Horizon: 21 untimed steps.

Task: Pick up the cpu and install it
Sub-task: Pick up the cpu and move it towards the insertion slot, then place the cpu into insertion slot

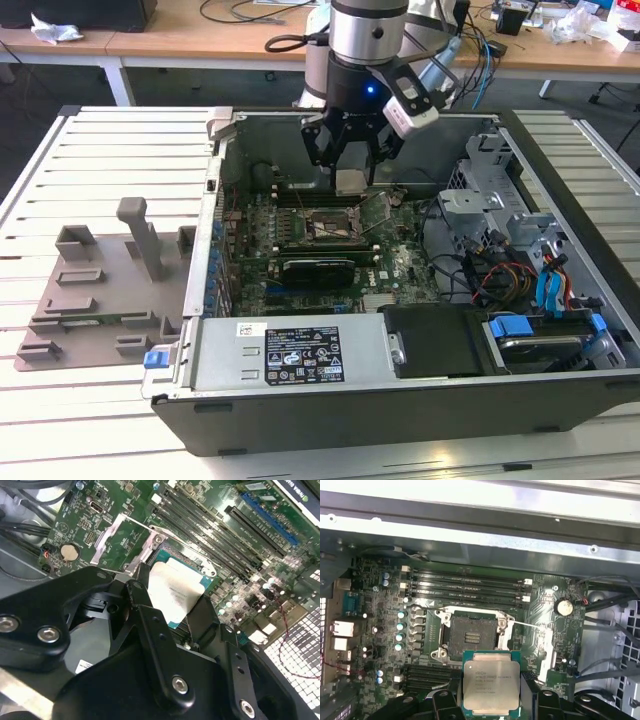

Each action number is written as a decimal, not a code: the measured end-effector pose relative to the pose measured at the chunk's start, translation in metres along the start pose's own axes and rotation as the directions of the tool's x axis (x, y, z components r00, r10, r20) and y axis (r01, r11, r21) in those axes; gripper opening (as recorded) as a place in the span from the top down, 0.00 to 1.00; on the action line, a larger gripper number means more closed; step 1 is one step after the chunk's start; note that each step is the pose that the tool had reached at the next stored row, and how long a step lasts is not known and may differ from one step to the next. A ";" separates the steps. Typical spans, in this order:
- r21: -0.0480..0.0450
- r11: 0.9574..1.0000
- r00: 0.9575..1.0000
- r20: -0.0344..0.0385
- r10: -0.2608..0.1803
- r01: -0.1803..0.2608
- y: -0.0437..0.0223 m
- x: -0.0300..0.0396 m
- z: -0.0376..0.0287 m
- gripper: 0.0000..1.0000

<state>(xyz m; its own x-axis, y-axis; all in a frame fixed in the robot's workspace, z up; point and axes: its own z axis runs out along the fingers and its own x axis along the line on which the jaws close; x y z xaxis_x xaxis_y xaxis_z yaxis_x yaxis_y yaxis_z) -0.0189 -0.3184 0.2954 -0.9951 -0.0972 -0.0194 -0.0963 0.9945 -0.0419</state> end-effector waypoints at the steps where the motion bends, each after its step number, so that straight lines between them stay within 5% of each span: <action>1: 0.000 1.000 1.000 0.000 0.000 0.000 0.0013 -0.0001 0.0011 0.45; 14: 0.000 1.000 1.000 0.000 0.007 -0.007 0.0013 -0.0001 0.0014 0.45; 18: 0.003 0.995 0.995 -0.004 0.097 -0.097 0.0013 -0.0001 0.0016 0.45; 21: 0.005 0.987 0.987 -0.006 0.162 -0.162 0.0013 -0.0001 0.0018 0.45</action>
<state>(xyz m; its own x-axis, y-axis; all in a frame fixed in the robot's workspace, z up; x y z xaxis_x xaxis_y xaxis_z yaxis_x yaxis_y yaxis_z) -0.0189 -0.3172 0.2935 -0.9976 0.0659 -0.0194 0.0667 0.9968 -0.0433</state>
